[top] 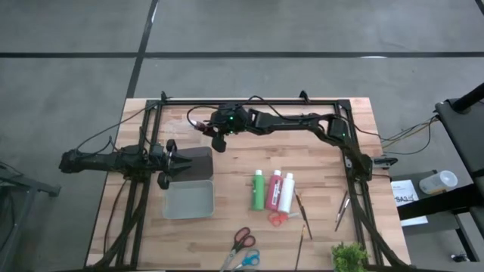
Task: Pick & Place Paint Supplies
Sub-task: Put the brown paint bottle into the transparent bin
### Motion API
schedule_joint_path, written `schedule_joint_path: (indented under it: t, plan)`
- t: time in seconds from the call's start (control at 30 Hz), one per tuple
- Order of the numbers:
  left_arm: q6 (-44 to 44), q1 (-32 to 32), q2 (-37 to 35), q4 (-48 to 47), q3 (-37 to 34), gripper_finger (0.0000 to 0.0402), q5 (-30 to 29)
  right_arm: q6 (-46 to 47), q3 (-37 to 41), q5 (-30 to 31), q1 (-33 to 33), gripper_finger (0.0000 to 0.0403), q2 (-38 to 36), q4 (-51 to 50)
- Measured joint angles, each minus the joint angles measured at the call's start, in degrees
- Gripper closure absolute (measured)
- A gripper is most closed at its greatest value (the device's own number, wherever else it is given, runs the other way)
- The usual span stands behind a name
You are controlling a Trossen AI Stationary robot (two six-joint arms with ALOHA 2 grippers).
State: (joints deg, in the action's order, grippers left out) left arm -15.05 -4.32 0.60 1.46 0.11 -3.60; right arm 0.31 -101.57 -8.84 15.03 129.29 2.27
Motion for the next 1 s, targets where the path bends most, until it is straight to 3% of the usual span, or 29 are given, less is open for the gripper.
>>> schedule_joint_path:
  t: [0.27,0.63,1.0]
  plan:
    - [0.00,0.00,0.01,0.00,0.01,0.0272,0.01,1.15,-6.69,-0.18,-0.14,0.0259,5.64,-2.64]
    - [0.00,-0.01,0.16,0.00,0.01,0.0272,0.02,1.43,-18.80,-0.09,-0.15,0.0259,11.67,-15.61]
    - [0.00,-0.02,0.74,0.02,0.00,0.0272,0.02,0.92,-22.07,-0.02,-0.26,0.0259,13.73,-18.39]
